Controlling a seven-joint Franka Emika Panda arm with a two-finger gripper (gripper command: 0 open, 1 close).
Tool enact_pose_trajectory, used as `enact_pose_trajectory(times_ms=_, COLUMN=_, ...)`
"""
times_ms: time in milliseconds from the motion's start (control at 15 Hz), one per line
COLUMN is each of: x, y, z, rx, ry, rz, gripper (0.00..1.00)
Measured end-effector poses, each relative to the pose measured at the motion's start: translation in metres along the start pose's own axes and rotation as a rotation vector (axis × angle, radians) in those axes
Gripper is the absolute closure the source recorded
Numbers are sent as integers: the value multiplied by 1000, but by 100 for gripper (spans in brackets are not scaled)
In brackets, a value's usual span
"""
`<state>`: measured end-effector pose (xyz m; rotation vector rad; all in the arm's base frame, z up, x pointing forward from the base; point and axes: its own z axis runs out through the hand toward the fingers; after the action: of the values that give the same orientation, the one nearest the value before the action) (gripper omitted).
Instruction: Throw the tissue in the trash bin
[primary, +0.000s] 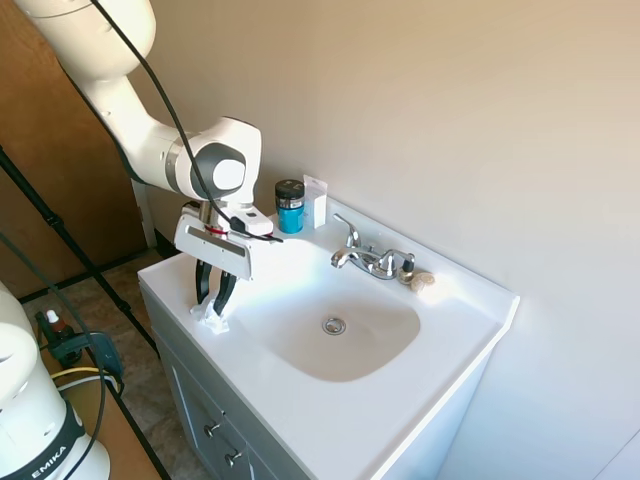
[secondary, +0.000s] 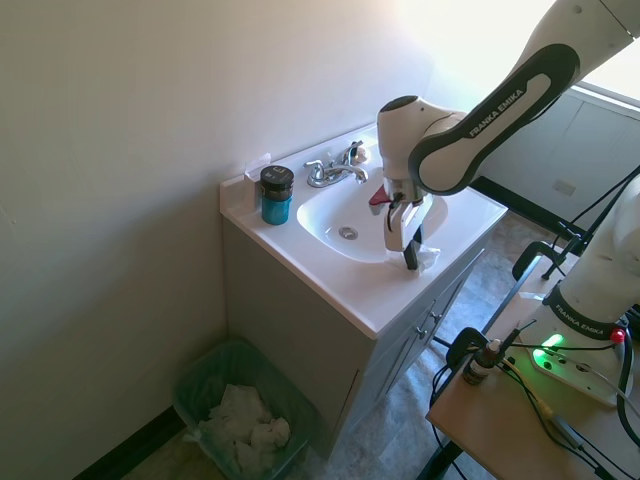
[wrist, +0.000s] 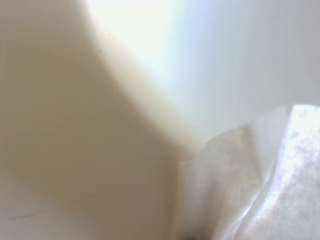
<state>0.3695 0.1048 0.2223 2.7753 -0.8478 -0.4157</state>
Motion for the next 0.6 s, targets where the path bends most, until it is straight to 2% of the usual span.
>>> enact_pose_trajectory(times_ms=267, x=4, y=-2, z=-13, rx=14, ry=13, rz=4, gripper=100)
enact_pose_trajectory(times_ms=600, x=-7, y=-18, z=-71, rx=28, ry=66, rz=-8, gripper=100)
